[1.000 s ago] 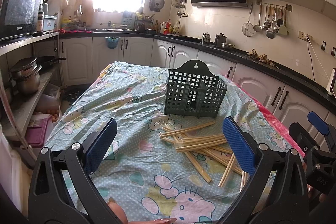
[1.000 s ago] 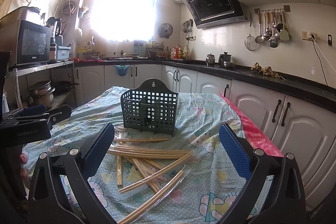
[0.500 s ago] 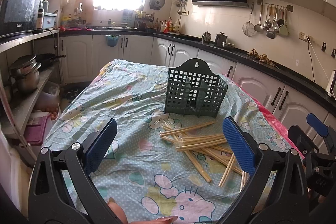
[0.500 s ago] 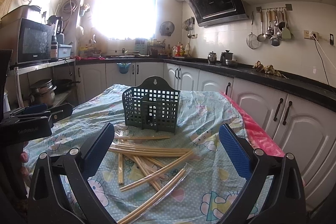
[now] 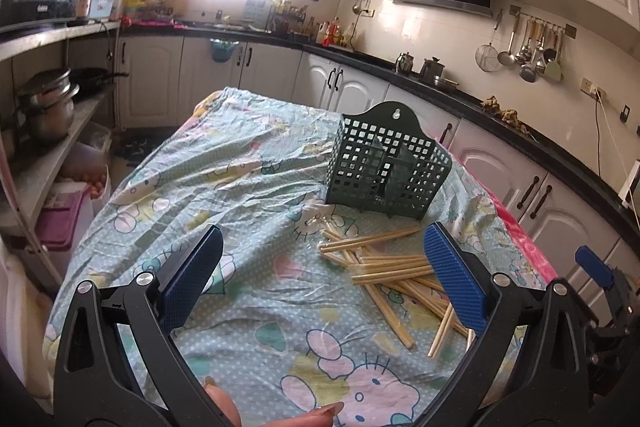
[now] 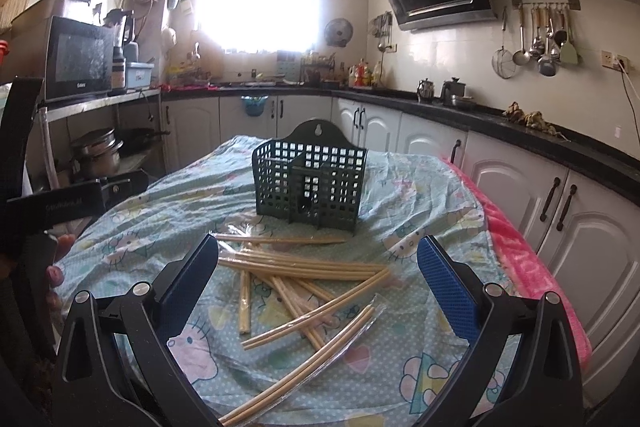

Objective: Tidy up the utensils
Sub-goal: 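Lower the right tool and close it on a wooden chopstick while the left tool grasps another chopstick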

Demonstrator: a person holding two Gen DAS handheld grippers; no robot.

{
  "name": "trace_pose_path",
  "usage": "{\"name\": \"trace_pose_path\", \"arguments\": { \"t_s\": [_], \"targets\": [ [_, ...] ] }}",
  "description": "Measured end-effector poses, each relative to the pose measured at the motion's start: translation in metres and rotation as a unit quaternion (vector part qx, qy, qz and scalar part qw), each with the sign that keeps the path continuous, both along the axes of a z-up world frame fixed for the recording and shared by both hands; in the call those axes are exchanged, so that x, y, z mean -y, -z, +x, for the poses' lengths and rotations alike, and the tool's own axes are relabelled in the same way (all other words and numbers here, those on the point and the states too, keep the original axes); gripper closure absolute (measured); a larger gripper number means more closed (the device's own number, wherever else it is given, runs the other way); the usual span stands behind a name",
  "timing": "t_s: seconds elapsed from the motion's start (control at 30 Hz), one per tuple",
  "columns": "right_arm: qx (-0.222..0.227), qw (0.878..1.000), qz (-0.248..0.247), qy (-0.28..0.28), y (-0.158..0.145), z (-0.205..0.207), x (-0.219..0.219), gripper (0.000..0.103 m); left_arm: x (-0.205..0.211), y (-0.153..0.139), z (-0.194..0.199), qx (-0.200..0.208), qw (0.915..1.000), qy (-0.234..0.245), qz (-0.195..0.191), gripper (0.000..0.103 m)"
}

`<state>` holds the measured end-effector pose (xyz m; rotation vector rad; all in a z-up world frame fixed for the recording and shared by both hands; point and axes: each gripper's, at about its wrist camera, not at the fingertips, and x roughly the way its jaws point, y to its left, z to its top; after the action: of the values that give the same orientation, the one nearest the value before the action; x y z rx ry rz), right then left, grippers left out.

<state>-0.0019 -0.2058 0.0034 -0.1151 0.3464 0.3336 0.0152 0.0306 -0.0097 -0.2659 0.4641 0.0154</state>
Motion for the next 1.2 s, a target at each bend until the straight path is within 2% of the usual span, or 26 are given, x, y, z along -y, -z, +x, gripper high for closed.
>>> {"name": "trace_pose_path", "arguments": {
  "t_s": [0.43, 0.77, 0.9, 0.97, 1.0, 1.2],
  "targets": [
    [-0.083, 0.996, -0.013, 0.022, 0.019, 0.043, 0.01, 0.006, -0.027, 0.017, 0.039, -0.066, 0.9962, 0.019, -0.054, 0.01],
    [-0.124, 0.99, -0.014, 0.064, 0.033, 0.078, 0.03, 0.006, -0.013, 0.033, 0.074, -0.094, 0.9896, 0.063, -0.088, 0.01],
    [-0.159, 0.984, -0.018, 0.073, 0.045, 0.095, 0.037, 0.006, -0.01, 0.039, 0.087, -0.107, 0.9865, 0.074, -0.099, 0.016],
    [-0.183, 0.98, -0.019, 0.07, 0.053, 0.103, 0.038, 0.012, -0.009, 0.043, 0.092, -0.114, 0.9853, 0.078, -0.1, 0.022],
    [-0.191, 0.979, -0.02, 0.069, 0.056, 0.105, 0.038, 0.018, -0.009, 0.045, 0.095, -0.119, 0.9839, 0.08, -0.106, 0.026],
    [-0.262, 0.963, -0.02, 0.055, 0.081, 0.125, 0.036, 0.039, -0.014, 0.063, 0.11, -0.152, 0.9736, 0.089, -0.146, 0.037]
  ]
}}
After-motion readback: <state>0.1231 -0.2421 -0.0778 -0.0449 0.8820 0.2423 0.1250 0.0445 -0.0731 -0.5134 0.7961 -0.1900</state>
